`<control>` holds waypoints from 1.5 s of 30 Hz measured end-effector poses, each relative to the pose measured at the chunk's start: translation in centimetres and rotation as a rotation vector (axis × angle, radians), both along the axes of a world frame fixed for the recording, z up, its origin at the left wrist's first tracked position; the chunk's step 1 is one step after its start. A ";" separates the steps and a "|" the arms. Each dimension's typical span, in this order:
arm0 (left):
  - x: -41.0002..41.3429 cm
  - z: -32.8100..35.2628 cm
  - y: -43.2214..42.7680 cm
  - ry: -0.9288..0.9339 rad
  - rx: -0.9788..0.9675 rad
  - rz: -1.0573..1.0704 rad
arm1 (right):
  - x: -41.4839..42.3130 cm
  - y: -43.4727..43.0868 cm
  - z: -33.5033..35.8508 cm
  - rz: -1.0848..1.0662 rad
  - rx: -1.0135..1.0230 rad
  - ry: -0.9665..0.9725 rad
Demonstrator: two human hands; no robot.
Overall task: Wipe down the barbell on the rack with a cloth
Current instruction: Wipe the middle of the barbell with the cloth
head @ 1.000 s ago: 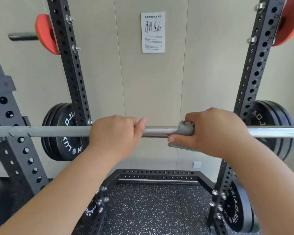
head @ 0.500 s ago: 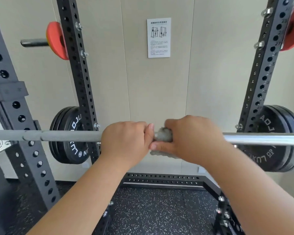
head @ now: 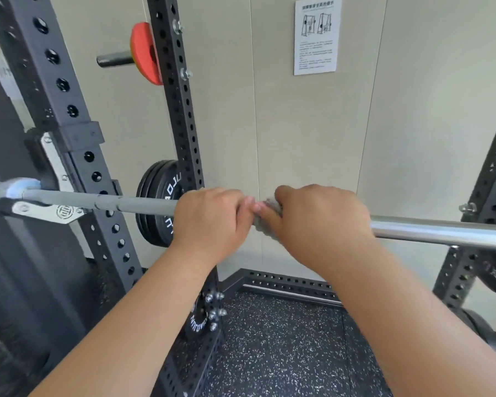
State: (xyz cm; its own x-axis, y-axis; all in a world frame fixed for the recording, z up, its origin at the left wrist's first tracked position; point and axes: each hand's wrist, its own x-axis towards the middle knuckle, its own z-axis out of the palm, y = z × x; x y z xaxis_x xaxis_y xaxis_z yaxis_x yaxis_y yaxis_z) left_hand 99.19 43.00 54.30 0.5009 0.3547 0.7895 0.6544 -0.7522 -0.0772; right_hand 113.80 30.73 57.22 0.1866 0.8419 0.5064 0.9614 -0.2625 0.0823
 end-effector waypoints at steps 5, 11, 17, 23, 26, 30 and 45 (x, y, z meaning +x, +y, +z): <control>-0.4 -0.3 0.1 -0.025 0.026 -0.025 | -0.3 0.1 -0.4 0.097 0.017 -0.067; -2.9 0.6 1.2 0.068 0.013 -0.004 | 0.5 -0.5 1.7 -0.042 -0.167 0.123; -6.3 0.5 4.8 0.058 -0.058 0.143 | -5.8 4.5 -1.1 0.031 0.080 -0.113; -9.3 0.4 7.6 0.038 -0.017 0.073 | -6.5 5.2 -0.2 0.011 0.012 0.019; -10.9 0.2 9.5 0.053 -0.003 0.002 | -7.2 5.1 1.6 -0.102 -0.142 0.165; -11.4 -0.3 10.0 0.045 0.029 -0.083 | -10.3 8.1 0.6 -0.093 -0.059 0.003; -20.3 0.3 16.7 0.020 -0.034 0.059 | -17.4 14.5 -0.5 -0.057 0.014 -0.150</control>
State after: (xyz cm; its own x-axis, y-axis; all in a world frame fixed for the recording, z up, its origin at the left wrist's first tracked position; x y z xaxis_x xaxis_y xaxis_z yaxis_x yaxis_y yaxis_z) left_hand 78.93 59.70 54.59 0.4943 0.4104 0.7663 0.6960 -0.7150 -0.0660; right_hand 96.35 45.26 56.72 0.1553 0.8247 0.5439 0.9220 -0.3186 0.2199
